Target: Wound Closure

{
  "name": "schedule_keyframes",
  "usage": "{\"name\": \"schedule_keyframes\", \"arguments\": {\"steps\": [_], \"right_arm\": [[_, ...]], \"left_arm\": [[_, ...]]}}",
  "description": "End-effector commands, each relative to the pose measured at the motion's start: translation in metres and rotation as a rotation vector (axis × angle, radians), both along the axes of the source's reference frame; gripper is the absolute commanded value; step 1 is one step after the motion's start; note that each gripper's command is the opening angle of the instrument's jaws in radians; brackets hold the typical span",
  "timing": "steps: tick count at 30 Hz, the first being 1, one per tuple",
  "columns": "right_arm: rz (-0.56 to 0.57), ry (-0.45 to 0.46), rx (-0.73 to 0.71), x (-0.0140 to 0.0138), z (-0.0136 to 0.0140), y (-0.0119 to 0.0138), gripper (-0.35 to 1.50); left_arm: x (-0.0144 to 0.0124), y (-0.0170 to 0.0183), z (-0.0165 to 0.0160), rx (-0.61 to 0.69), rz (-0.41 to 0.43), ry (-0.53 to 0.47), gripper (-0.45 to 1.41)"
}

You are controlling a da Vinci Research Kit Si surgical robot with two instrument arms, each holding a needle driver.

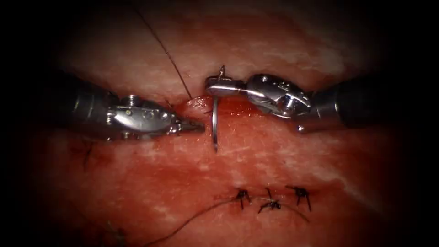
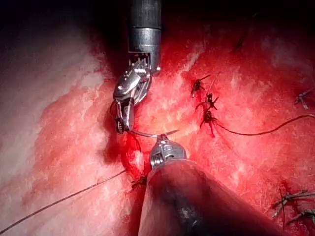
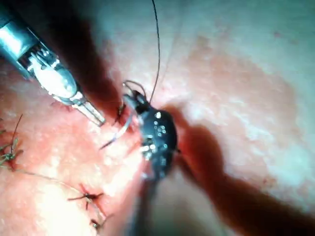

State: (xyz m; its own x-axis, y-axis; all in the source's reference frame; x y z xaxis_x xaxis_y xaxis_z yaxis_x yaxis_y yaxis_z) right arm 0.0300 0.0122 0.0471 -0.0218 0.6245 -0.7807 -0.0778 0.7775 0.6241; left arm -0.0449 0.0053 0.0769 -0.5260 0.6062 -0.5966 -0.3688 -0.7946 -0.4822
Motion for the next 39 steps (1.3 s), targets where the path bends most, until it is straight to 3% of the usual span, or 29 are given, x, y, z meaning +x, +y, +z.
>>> {"name": "schedule_keyframes", "arguments": {"steps": [1, 9, 14, 31, 39], "right_arm": [[-0.002, 0.000, -0.006, 0.0005, 0.0004, -0.0006, -0.35], [-0.001, -0.003, -0.041, 0.0006, 0.0003, -0.0007, -0.35], [-0.001, -0.004, -0.059, 0.0006, 0.0003, -0.0008, -0.35], [0.003, -0.011, -0.148, 0.0009, 0.0010, -0.0009, -0.35], [0.000, -0.015, -0.186, 0.0015, 0.0013, -0.0010, -0.35]], "left_arm": [[-0.0005, -0.0005, 0.0010, 0.002, 0.010, 0.007, -0.45], [-0.0008, -0.0003, 0.0056, 0.047, 0.066, 0.101, -0.45], [-0.0004, -0.0001, 0.0081, 0.057, 0.069, 0.110, -0.45], [0.0001, 0.0008, 0.0140, 0.089, 0.069, 0.164, -0.45], [0.0006, 0.0008, 0.0161, 0.126, 0.132, 0.275, -0.45]]}}
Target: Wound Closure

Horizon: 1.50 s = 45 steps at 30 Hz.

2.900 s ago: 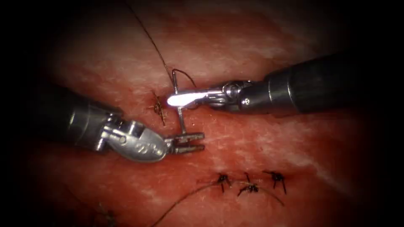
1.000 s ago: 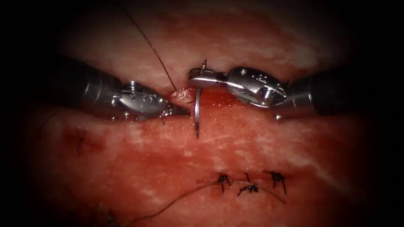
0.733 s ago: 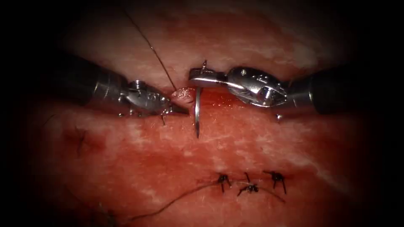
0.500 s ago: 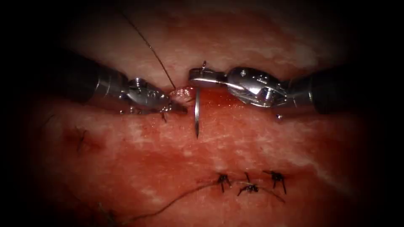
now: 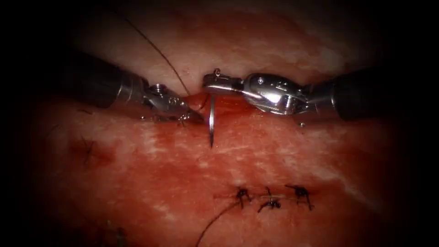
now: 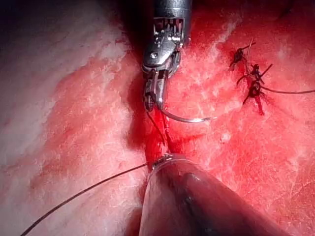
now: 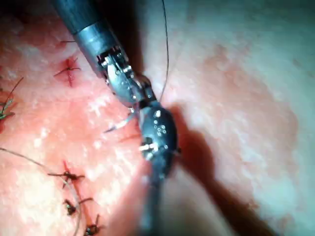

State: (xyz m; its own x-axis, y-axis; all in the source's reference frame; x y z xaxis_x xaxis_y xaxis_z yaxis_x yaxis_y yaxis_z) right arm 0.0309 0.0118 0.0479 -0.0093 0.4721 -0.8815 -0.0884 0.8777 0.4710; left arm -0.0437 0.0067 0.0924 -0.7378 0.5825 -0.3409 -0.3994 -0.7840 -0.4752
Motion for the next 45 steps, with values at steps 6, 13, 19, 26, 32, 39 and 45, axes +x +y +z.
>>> {"name": "schedule_keyframes", "arguments": {"steps": [6, 13, 19, 26, 32, 39, 45], "right_arm": [[0.001, -0.004, -0.040, 0.0008, 0.0007, -0.0004, -0.35], [0.004, -0.015, -0.100, 0.0008, 0.0012, 0.0002, -0.35], [0.008, -0.044, -0.179, 0.0011, 0.0022, 0.0016, -0.35], [0.003, -0.053, -0.306, 0.0028, 0.0039, 0.0016, -0.35], [-0.013, -0.065, -0.418, 0.0032, 0.0050, 0.0009, -0.35], [-0.021, -0.082, -0.511, 0.0039, 0.0071, -0.0003, -0.35], [-0.035, -0.098, -0.585, 0.0038, 0.0078, -0.0013, -0.35]], "left_arm": [[-0.0005, -0.0005, 0.0010, -0.010, 0.038, 0.139, -0.45], [0.0005, -0.0007, 0.0011, -0.031, 0.099, 0.330, -0.45], [0.0007, -0.0013, 0.0004, -0.015, 0.106, 0.331, -0.18], [-0.0014, -0.0029, -0.0011, 0.048, 0.102, 0.294, -0.06], [-0.0014, -0.0025, -0.0028, 0.057, 0.094, 0.270, -0.06], [-0.0013, -0.0027, -0.0030, 0.061, 0.089, 0.249, -0.16], [-0.0012, -0.0027, -0.0034, 0.062, 0.086, 0.239, -0.35]]}}
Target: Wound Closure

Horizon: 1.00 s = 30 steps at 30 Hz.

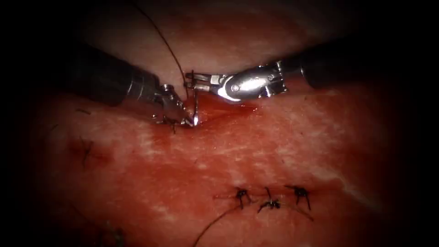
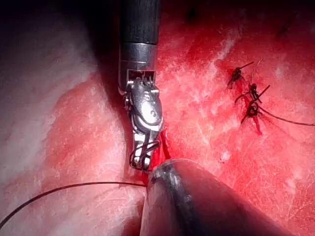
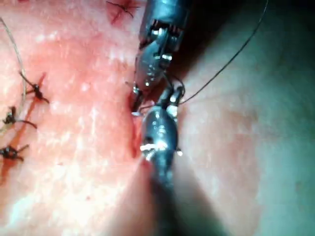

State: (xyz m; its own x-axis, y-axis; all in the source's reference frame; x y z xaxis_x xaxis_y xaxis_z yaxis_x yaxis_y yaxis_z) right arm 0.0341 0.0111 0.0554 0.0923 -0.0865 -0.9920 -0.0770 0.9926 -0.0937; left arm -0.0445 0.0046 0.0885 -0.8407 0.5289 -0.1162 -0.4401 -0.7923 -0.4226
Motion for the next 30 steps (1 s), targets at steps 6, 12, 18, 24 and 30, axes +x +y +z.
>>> {"name": "schedule_keyframes", "arguments": {"steps": [6, 12, 18, 24, 30], "right_arm": [[-0.013, -0.012, -0.043, 0.0005, 0.0004, -0.0007, -0.35], [-0.013, -0.015, -0.035, 0.0005, 0.0003, -0.0005, -0.35], [-0.001, -0.012, 0.025, 0.0004, 0.0002, -0.0002, -0.35], [0.015, -0.010, 0.116, 0.0001, 0.0001, 0.0003, -0.35], [0.031, -0.009, 0.170, 0.0001, 0.0000, 0.0003, -0.35]], "left_arm": [[-0.0007, -0.0005, -0.0013, 0.006, -0.014, -0.031, -0.45], [-0.0017, -0.0009, -0.0063, -0.013, -0.027, -0.054, -0.45], [-0.0035, -0.0031, -0.0094, -0.038, -0.033, -0.113, -0.45], [-0.0043, -0.0044, -0.0083, -0.045, -0.044, -0.139, -0.45], [-0.0037, -0.0057, -0.0048, -0.068, -0.039, -0.152, -0.45]]}}
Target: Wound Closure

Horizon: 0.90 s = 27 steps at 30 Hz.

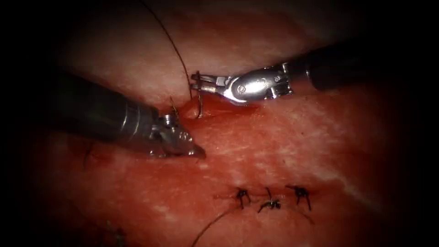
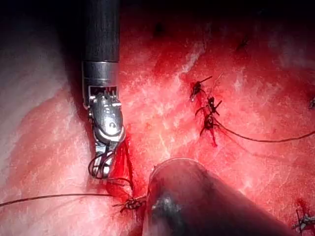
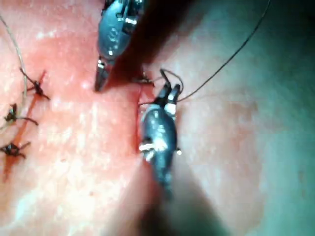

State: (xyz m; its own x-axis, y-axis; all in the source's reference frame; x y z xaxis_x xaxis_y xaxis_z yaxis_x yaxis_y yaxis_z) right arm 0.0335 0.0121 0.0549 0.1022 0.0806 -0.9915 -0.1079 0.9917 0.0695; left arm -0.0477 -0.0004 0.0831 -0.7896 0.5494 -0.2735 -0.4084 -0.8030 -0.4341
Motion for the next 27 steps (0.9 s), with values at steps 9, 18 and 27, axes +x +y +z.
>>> {"name": "schedule_keyframes", "arguments": {"steps": [9, 18, 27], "right_arm": [[0.012, -0.004, 0.024, 0.0008, 0.0004, -0.0005, -0.35], [0.052, -0.030, 0.030, 0.0019, 0.0004, -0.0004, -0.35], [0.113, -0.050, 0.075, 0.0019, -0.0004, -0.0008, -0.35]], "left_arm": [[-0.0003, -0.0005, 0.0009, -0.034, -0.024, -0.066, -0.45], [0.0001, -0.0005, -0.0002, -0.043, -0.038, -0.082, -0.45], [0.0003, -0.0004, -0.0001, -0.043, -0.035, -0.083, -0.45]]}}
